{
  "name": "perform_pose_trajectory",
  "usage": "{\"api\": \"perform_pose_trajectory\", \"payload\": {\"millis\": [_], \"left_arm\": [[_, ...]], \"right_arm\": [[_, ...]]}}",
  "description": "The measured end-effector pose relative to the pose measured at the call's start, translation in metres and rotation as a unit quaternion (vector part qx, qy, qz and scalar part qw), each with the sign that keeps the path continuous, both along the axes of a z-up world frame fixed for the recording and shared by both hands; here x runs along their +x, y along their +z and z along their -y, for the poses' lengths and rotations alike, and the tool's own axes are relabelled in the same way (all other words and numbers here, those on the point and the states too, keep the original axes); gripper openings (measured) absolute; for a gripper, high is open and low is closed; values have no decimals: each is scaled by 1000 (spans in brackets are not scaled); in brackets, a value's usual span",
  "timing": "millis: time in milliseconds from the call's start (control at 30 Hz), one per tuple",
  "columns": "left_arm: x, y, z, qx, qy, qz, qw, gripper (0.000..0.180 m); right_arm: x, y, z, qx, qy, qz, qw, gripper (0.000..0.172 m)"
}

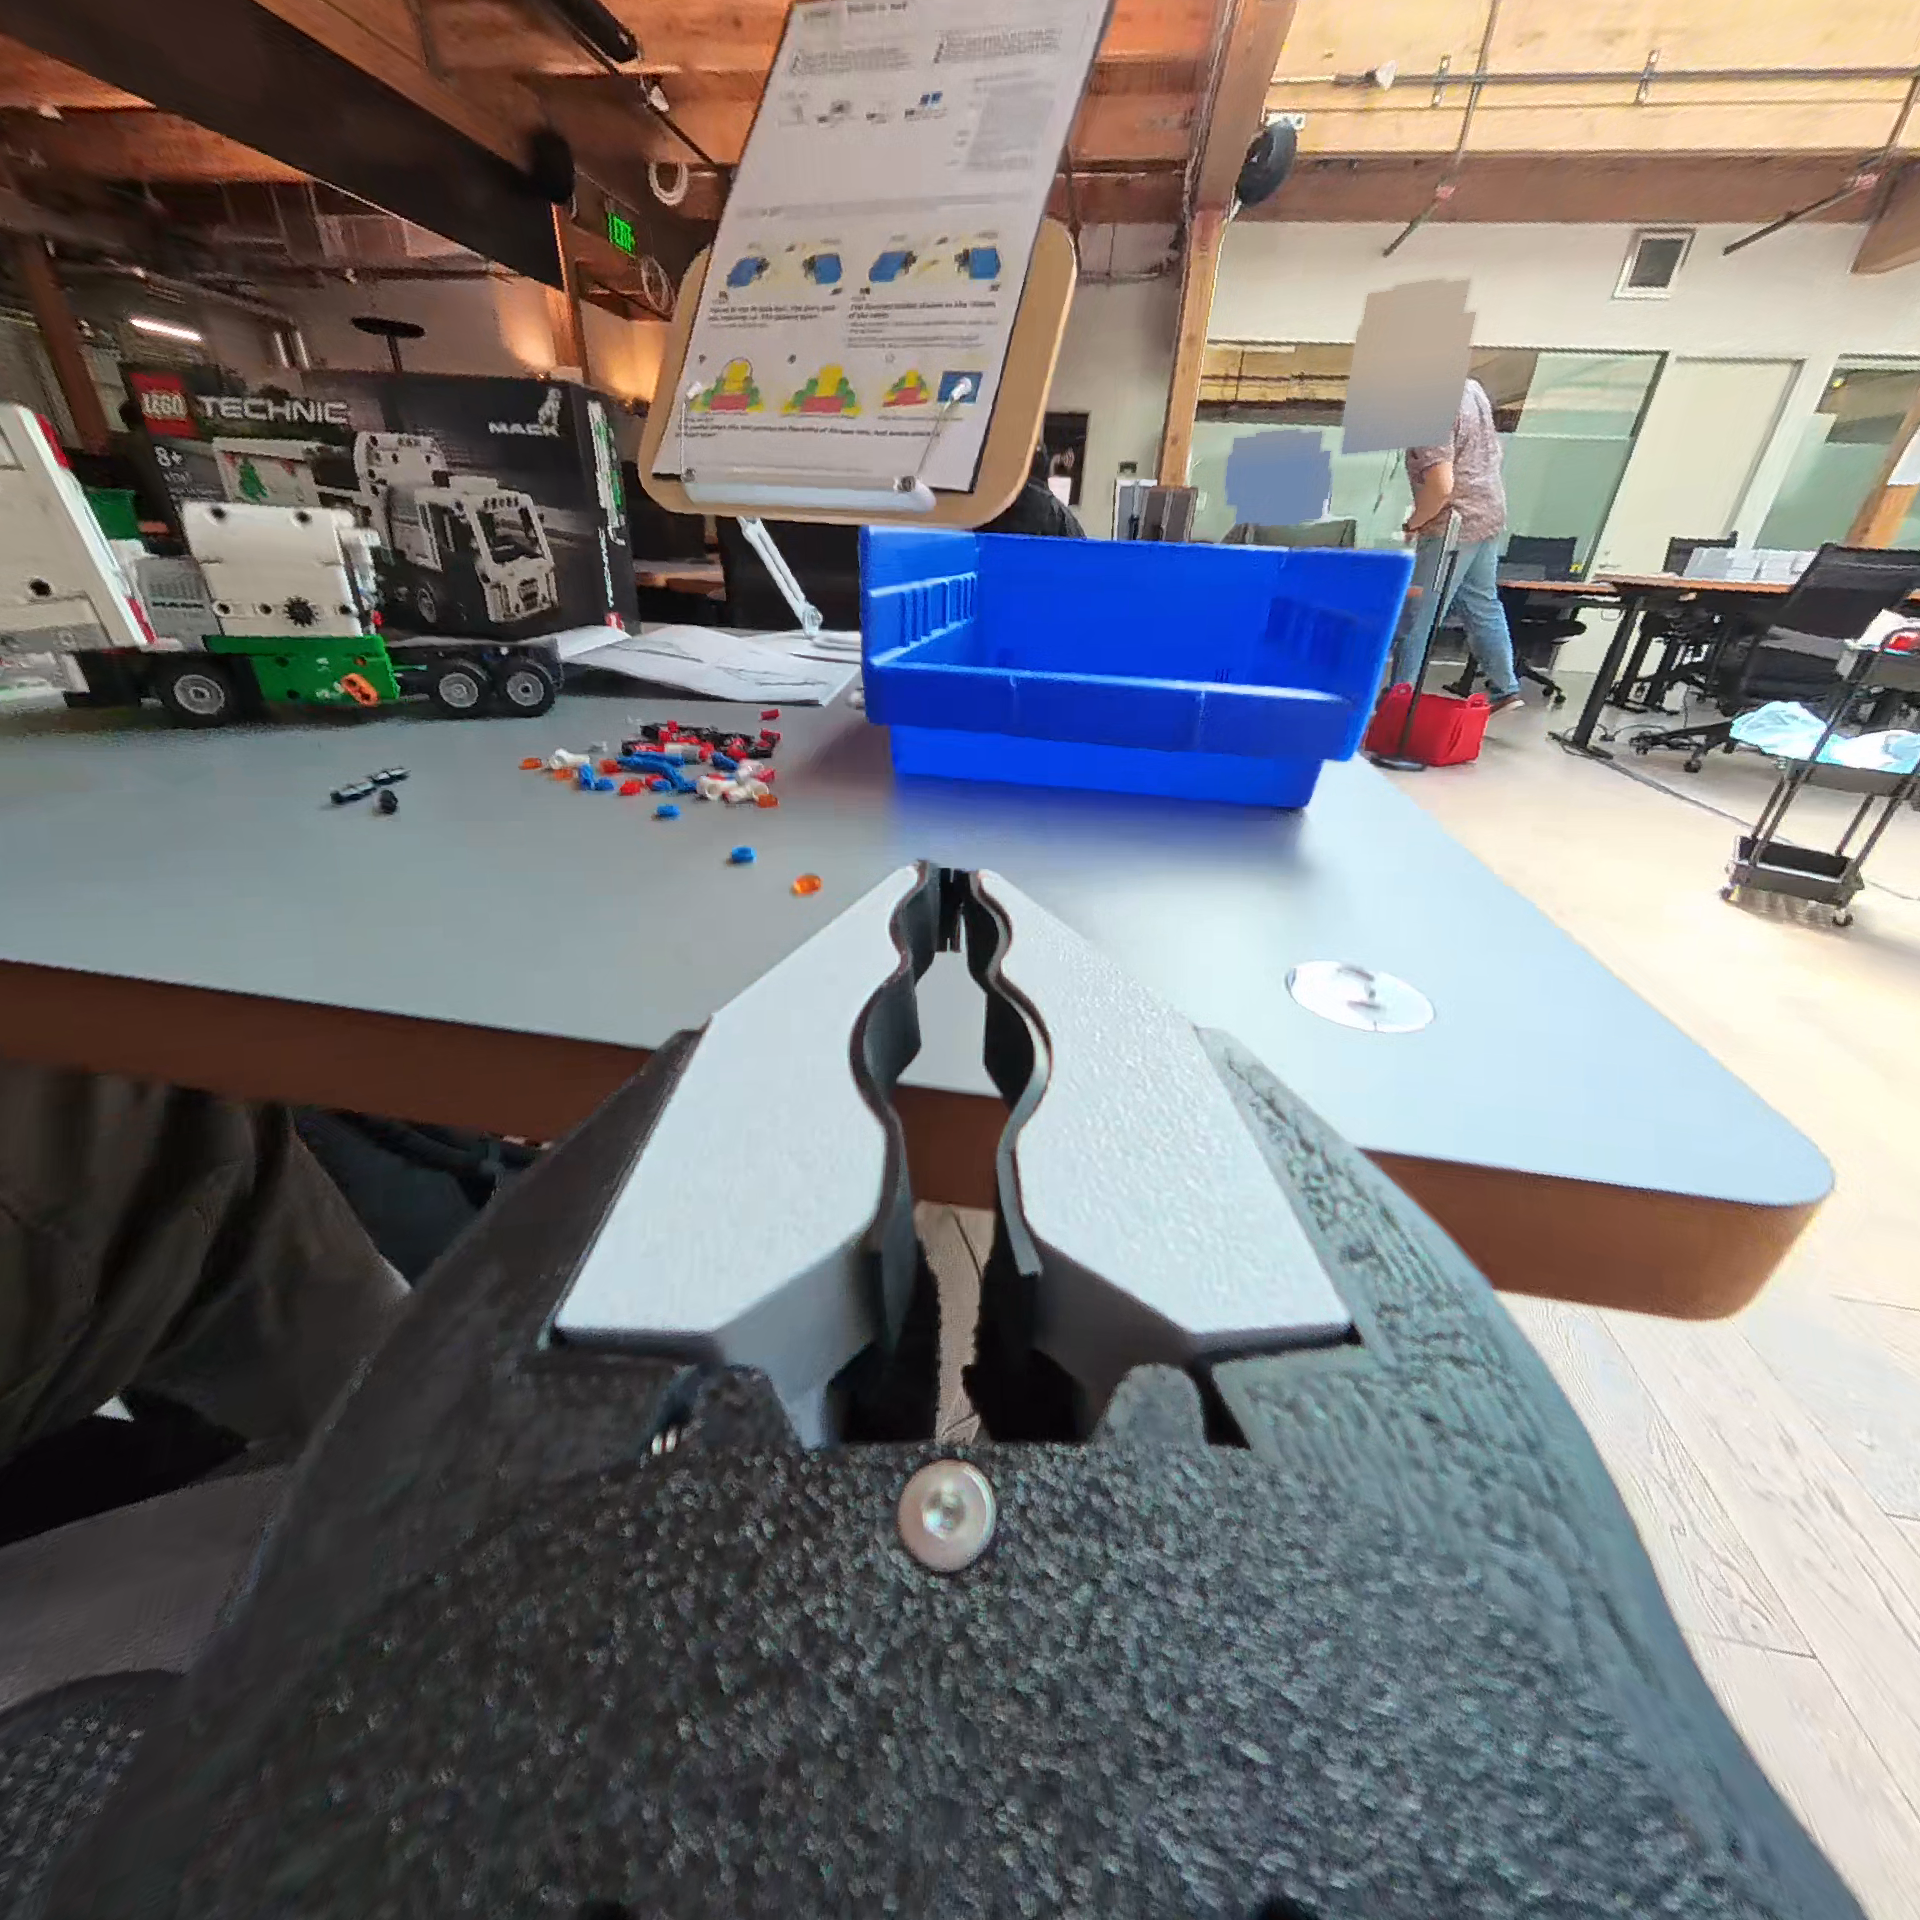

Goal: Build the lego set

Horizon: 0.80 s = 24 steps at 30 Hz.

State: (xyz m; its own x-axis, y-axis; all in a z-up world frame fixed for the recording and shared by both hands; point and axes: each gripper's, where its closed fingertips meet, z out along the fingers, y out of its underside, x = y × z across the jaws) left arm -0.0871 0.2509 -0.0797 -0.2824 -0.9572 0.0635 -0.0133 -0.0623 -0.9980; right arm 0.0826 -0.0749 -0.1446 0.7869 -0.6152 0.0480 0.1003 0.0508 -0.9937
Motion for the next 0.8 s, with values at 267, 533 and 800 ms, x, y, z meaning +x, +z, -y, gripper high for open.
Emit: {"api": "perform_pose_trajectory", "payload": {"millis": [267, 533, 800], "left_arm": [[0, 1, -2, -5, 3, 2, 1000, 6], [-1, 2, -1, -9, -1, 5, 1000, 6], [-1, 2, -1, -9, -5, 3, 1000, 7]], "right_arm": [[4, -8, 9, 35, -30, 67, 997, 3], [22, -21, 6, 44, -43, 45, 997, 3], [21, -28, 15, 49, -51, 37, 997, 3]]}}
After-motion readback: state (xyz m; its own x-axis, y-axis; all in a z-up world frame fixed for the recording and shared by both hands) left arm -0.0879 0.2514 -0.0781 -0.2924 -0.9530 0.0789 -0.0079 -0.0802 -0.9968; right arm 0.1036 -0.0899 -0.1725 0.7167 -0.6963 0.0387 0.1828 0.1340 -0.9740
